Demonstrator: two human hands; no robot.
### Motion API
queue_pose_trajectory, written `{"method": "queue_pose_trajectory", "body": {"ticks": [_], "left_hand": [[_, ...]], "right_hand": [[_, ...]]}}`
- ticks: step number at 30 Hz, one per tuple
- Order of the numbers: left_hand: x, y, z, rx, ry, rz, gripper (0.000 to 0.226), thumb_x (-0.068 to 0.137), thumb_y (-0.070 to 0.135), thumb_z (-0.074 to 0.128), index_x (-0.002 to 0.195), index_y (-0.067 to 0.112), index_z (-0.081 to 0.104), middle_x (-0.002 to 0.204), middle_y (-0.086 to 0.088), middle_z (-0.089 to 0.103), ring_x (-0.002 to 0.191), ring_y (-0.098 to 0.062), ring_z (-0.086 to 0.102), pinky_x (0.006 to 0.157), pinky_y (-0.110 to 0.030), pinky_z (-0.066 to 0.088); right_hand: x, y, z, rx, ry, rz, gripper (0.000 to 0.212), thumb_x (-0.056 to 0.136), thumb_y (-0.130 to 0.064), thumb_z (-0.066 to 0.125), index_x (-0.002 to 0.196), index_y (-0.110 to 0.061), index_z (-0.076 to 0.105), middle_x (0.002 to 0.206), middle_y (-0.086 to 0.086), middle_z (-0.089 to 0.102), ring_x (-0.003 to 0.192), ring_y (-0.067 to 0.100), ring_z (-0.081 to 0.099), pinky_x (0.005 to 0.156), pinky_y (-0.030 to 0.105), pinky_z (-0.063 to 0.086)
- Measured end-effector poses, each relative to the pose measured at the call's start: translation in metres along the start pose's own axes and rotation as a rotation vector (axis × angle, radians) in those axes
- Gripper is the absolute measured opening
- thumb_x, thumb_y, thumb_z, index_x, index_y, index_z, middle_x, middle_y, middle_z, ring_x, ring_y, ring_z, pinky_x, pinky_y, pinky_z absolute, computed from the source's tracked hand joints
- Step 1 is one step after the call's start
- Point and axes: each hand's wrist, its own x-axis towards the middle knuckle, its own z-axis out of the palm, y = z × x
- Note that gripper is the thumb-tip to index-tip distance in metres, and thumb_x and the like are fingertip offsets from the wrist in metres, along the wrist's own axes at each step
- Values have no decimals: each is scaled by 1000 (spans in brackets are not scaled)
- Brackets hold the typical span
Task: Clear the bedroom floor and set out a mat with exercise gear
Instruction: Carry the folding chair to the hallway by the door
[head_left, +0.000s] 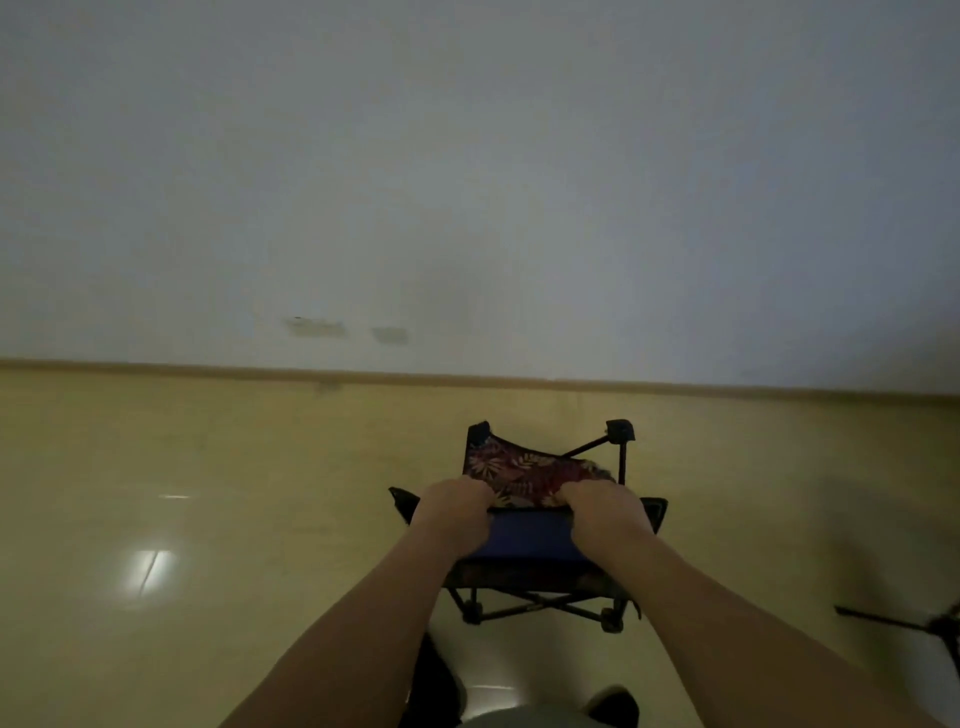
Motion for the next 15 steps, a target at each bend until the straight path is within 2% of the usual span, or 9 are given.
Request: {"method": "queue_pose_trajectory", "body": {"ticks": [3,6,11,15], "left_hand": [[-29,-95,-23,-184,105,-132,25,97,28,48,106,16,68,103,-4,67,98,-25,62,80,-36,51],[-73,-180,-45,-306,237,-277,23,96,26,49,103,15,69,102,-5,69,97,-25,62,81,-34,51],[-127,-292,-76,-374,433,-524,26,96,24,45,106,17,69,102,-4,69,94,-26,64,78,-34,50],[-158,-384,-90,-372,469,-668,28,97,24,42,108,19,68,103,-5,69,94,-26,62,75,-33,47]], "right_hand": [[48,-82,-32,-71,57,-178,10,91,-12,46,97,-19,52,111,7,61,101,25,58,76,31,43],[93,-169,-59,-115,113,-333,13,93,-15,46,100,-17,56,106,6,63,97,26,60,74,33,46],[157,-301,-97,-106,158,-553,16,94,-15,44,98,-17,59,93,4,64,74,20,54,62,30,43],[208,-405,-115,-110,169,-704,15,95,-14,42,92,-15,56,84,1,53,75,21,53,63,32,45]]}}
